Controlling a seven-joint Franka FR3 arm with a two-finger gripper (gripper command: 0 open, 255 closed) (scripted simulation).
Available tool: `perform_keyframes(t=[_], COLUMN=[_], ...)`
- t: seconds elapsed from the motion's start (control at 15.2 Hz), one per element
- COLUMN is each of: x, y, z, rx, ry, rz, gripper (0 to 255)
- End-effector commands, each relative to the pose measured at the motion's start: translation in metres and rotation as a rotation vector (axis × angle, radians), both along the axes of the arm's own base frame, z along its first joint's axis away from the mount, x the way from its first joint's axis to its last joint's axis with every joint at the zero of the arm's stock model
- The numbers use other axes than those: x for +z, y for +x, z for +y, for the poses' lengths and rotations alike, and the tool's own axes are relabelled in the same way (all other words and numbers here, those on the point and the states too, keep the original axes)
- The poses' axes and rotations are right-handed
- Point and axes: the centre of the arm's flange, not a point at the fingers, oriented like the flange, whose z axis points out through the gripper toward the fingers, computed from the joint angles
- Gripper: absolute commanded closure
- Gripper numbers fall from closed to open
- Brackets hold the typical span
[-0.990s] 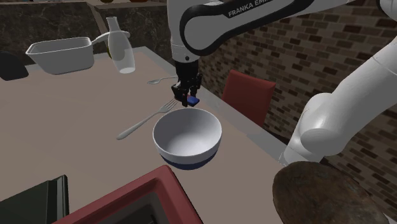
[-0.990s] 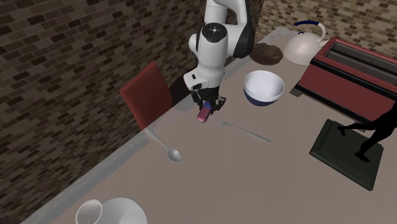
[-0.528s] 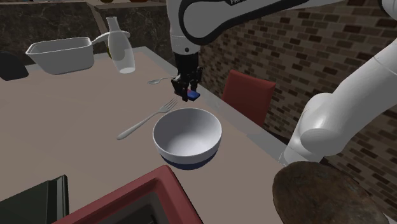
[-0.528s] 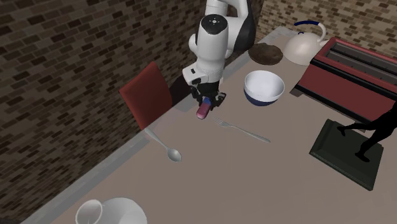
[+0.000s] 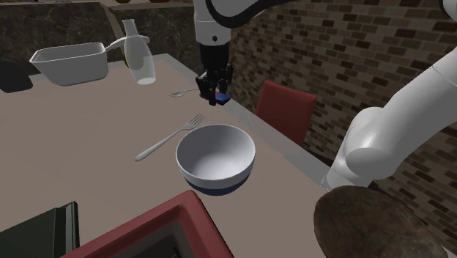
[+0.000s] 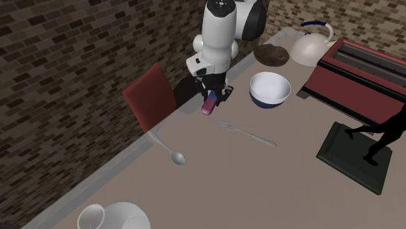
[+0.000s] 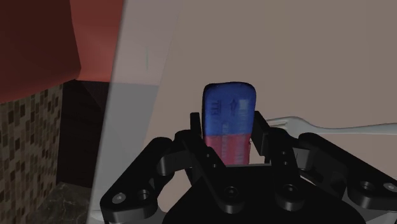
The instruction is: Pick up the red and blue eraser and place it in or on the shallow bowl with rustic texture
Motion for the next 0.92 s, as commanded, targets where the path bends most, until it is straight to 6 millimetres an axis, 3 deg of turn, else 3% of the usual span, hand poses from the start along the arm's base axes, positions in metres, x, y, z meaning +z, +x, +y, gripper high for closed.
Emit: perform_keyframes(t=[0.0,0.59,0.86], x=[0.011,0.054,0.054], y=[0.001,0.001,-0.049], z=[-0.001,-0.001,0.015], rx=[0.0,0.0,0.0], ry=[0.0,0.0,0.0], rz=[0.0,0.0,0.0], gripper=[255,255,255])
